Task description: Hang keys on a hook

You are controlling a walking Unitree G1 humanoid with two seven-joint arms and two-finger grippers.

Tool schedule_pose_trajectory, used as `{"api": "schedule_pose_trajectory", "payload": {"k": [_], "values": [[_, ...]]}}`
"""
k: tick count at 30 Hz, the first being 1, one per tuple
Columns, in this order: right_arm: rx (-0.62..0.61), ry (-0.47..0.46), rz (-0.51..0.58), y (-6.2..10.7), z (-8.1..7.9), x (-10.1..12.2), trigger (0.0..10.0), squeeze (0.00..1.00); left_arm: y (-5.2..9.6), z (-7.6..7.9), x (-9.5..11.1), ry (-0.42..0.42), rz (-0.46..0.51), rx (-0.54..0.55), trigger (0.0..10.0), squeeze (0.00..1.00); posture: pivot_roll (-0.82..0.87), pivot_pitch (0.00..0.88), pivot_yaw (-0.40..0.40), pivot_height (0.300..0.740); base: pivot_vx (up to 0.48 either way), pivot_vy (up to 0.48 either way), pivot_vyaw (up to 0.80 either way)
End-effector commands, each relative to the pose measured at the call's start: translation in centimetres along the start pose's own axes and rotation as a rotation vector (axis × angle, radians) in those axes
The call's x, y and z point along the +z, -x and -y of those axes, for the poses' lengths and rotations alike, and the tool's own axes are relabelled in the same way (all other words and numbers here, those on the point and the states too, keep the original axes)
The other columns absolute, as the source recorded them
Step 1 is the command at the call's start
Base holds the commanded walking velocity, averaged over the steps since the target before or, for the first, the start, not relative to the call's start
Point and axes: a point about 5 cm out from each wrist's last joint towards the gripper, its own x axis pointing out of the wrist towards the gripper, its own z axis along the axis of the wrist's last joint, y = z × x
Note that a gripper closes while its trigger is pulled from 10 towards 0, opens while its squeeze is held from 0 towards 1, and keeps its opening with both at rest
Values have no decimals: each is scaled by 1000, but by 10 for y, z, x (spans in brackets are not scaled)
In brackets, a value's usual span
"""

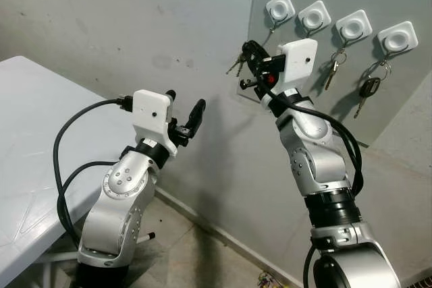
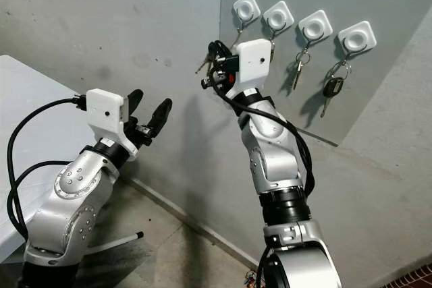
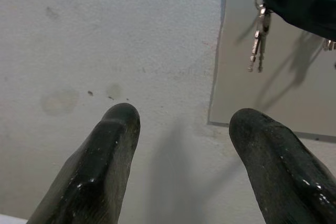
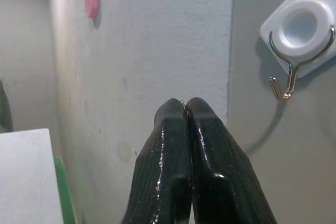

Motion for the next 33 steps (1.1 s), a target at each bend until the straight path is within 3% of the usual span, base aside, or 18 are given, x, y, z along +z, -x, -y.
{"api": "schedule_pose_trajectory", "payload": {"k": [1, 10, 11, 13, 21, 33], "values": [[-8, -19, 50, -8, 2, 13, 10000, 0, -2, 3, 10, -10, 31, -23, 10000, 0, -40, 10, -30, 740, 0, 0, 0], [-35, -155, 69, -14, 5, 14, 10000, 0, -1, 2, 12, -10, 28, -17, 10000, 0, -34, 14, -34, 740, 0, 0, 0], [-48, -248, 75, -15, 4, 13, 10000, 0, -1, 2, 12, -7, 28, -13, 10000, 0, -34, 14, -34, 740, 0, 0, 0], [-56, -313, 79, -16, 4, 13, 10000, 0, -1, 2, 12, -5, 27, -11, 10000, 0, -35, 15, -34, 740, 0, 0, 0], [-70, -434, 82, -12, 5, 11, 10000, 0, -1, 0, 13, -6, 28, -5, 10000, 0, -36, 12, -33, 740, 0, 0, 0], [-95, -479, 155, -1, 13, 18, 10000, 0, 0, 0, 13, -8, 25, 1, 10000, 0, -36, 10, -32, 740, 0, 0, 0]]}}
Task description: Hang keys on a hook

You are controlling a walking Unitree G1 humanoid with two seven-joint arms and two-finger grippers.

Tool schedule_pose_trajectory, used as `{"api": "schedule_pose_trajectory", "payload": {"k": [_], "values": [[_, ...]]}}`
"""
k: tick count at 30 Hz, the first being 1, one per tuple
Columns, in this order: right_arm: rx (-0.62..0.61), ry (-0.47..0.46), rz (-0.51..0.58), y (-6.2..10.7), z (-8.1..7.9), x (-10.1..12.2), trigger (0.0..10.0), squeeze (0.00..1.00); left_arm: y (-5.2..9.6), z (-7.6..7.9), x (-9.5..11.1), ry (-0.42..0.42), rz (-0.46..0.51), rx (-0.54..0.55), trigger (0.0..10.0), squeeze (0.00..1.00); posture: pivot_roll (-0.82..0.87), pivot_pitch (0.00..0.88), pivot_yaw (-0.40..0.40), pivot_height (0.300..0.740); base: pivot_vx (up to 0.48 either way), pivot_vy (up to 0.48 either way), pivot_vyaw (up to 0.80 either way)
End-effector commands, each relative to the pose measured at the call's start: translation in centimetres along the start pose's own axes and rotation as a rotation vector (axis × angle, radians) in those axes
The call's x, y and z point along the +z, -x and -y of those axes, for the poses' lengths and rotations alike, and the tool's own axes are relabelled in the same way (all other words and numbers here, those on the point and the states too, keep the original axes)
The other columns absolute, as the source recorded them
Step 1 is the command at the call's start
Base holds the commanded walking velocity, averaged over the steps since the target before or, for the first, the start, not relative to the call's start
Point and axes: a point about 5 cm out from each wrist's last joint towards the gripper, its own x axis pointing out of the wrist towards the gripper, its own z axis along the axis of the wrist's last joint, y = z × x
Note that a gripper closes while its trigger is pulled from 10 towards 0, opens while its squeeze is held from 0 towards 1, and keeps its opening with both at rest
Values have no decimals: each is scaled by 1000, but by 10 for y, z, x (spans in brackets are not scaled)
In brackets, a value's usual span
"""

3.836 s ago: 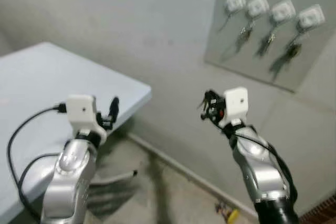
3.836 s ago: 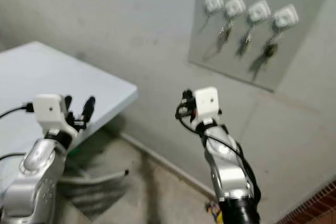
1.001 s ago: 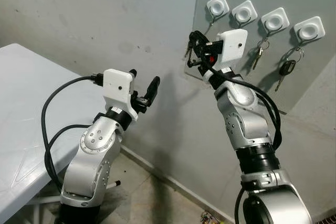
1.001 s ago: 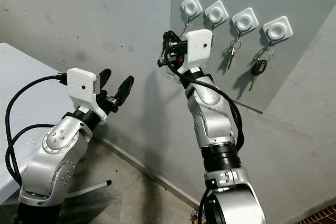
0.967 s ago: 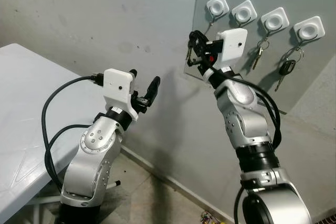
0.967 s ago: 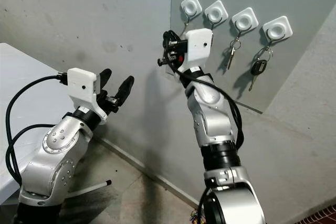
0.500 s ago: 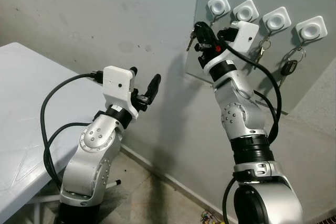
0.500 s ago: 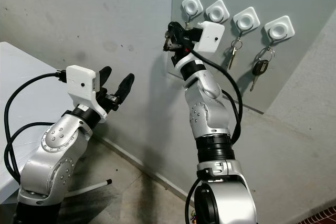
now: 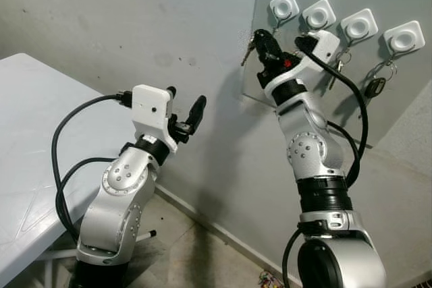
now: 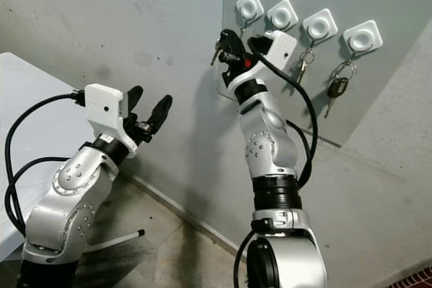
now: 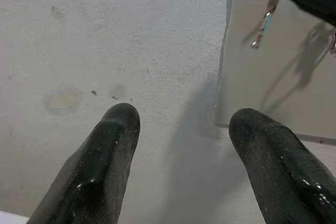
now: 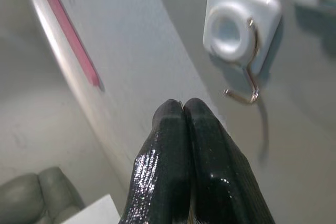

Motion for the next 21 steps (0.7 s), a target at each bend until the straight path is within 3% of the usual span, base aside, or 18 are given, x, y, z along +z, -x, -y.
{"api": "schedule_pose_trajectory", "payload": {"k": [1, 21], "values": [[-4, -11, 45, 3, 1, 9, 10000, 0, 0, 0, 7, -13, 24, 1, 10000, 0, -36, 9, -32, 740, 0, 0, 0], [-16, -65, 55, -4, 0, 13, 10000, 0, -1, -2, 9, -16, 23, 5, 10000, 0, -37, 22, -26, 740, 0, 0, 0]]}}
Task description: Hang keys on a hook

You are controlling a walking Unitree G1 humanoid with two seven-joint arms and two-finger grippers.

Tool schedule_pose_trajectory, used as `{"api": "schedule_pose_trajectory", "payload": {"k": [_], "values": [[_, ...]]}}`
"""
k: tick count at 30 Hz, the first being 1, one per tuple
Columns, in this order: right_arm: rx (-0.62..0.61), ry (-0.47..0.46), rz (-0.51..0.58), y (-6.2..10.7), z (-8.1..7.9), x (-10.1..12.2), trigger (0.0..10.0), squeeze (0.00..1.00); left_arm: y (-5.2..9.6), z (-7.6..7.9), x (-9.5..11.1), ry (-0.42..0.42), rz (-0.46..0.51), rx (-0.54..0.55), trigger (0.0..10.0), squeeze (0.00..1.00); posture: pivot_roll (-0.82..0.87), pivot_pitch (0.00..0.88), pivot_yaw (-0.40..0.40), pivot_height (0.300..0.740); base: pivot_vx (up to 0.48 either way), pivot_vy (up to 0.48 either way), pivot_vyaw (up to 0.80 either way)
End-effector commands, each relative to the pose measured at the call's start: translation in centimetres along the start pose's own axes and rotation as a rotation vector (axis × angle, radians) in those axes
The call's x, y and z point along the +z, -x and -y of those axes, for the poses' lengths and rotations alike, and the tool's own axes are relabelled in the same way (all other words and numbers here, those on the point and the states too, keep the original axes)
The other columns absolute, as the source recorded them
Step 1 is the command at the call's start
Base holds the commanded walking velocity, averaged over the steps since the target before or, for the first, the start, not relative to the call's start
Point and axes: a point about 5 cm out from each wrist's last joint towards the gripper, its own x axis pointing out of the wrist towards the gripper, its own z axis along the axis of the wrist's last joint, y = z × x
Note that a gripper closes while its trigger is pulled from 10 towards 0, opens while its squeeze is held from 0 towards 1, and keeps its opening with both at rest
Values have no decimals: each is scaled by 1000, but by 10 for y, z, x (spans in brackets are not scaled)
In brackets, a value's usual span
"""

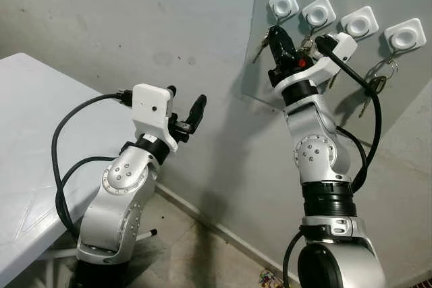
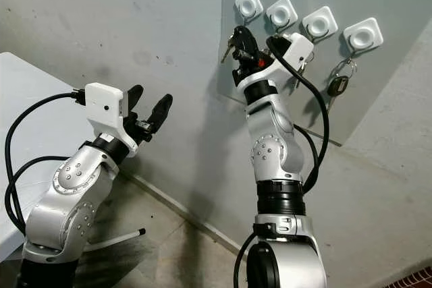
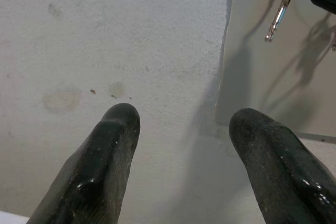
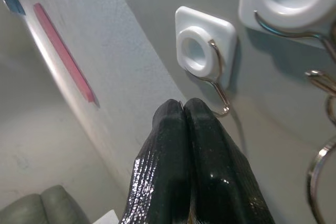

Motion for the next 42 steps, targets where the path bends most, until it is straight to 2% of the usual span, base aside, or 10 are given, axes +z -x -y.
{"api": "schedule_pose_trajectory", "payload": {"k": [1, 13, 26, 30, 42], "values": [[12, -14, 19, -5, -4, 5, 10000, 0, -1, -2, 8, -15, 22, 5, 10000, 0, -36, 22, -27, 740, 0, 0, 0], [-6, -49, 32, -11, -5, 8, 10000, 0, -2, -1, 8, -11, 25, 10, 10000, 0, -39, 22, -30, 740, 0, 0, 0], [-42, -92, 31, -1, 2, 4, 10000, 0, -2, -1, 9, -11, 30, 12, 10000, 0, -43, 21, -28, 740, 0, 0, 0], [-6, -127, 56, 4, -1, 6, 10000, 0, -3, -1, 9, -12, 28, 7, 10000, 0, -48, 24, -23, 740, 0, 0, 0], [-9, -145, 61, 2, -3, 7, 10000, 0, -4, -1, 9, -17, 29, 6, 10000, 0, -46, 21, -22, 740, 0, 0, 0]]}}
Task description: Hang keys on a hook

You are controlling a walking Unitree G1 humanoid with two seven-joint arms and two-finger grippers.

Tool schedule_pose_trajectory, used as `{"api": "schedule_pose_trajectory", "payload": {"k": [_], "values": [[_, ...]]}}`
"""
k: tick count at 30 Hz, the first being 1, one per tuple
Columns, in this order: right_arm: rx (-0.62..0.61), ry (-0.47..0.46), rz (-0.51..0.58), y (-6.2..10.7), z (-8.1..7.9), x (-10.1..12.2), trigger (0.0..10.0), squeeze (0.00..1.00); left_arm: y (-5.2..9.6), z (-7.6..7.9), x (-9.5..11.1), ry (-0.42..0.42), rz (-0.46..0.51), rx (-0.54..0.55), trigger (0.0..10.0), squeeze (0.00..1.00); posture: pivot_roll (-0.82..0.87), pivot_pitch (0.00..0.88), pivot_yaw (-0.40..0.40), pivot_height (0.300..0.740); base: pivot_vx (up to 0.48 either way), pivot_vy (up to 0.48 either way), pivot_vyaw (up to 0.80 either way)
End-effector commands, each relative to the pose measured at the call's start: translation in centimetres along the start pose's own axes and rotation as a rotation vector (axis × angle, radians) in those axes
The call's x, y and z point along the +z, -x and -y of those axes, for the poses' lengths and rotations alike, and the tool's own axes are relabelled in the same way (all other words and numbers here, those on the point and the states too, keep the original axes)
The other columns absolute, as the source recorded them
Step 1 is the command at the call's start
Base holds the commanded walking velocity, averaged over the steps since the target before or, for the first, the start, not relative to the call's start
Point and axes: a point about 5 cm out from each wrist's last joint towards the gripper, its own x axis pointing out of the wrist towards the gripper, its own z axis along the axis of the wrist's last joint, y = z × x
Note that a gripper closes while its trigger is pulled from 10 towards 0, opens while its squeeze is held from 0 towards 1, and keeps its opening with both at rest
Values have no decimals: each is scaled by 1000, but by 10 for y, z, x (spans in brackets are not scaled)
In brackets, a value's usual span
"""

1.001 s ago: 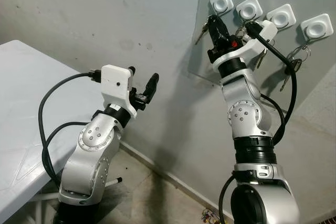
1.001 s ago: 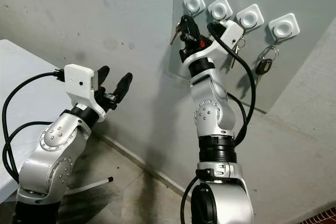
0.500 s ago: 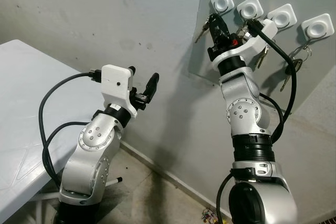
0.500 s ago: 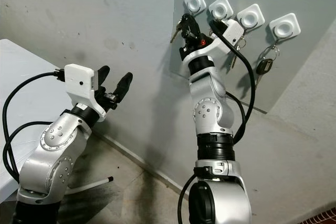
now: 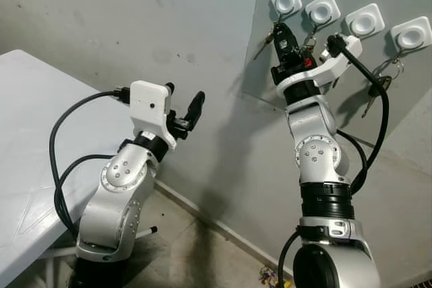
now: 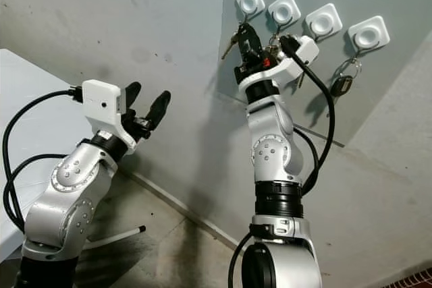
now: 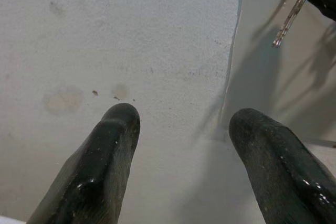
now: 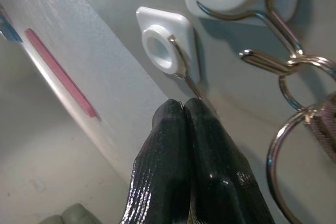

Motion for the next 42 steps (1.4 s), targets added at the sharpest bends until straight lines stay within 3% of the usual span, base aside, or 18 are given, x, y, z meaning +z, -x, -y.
{"api": "schedule_pose_trajectory", "payload": {"k": [1, 25, 42], "values": [[20, -12, 22, -4, -6, 6, 10000, 0, -2, 0, 4, -14, 9, -1, 10000, 0, -46, 21, -22, 740, 0, 0, 0], [102, -48, 57, -4, -16, 12, 10000, 0, -2, 0, 5, -21, 16, 5, 10000, 0, -45, 18, -26, 740, 0, 0, 0], [28, -33, -20, -9, -12, 4, 10000, 0, -2, 0, 6, -22, 20, 12, 10000, 0, -42, 21, -29, 740, 0, 0, 0]]}}
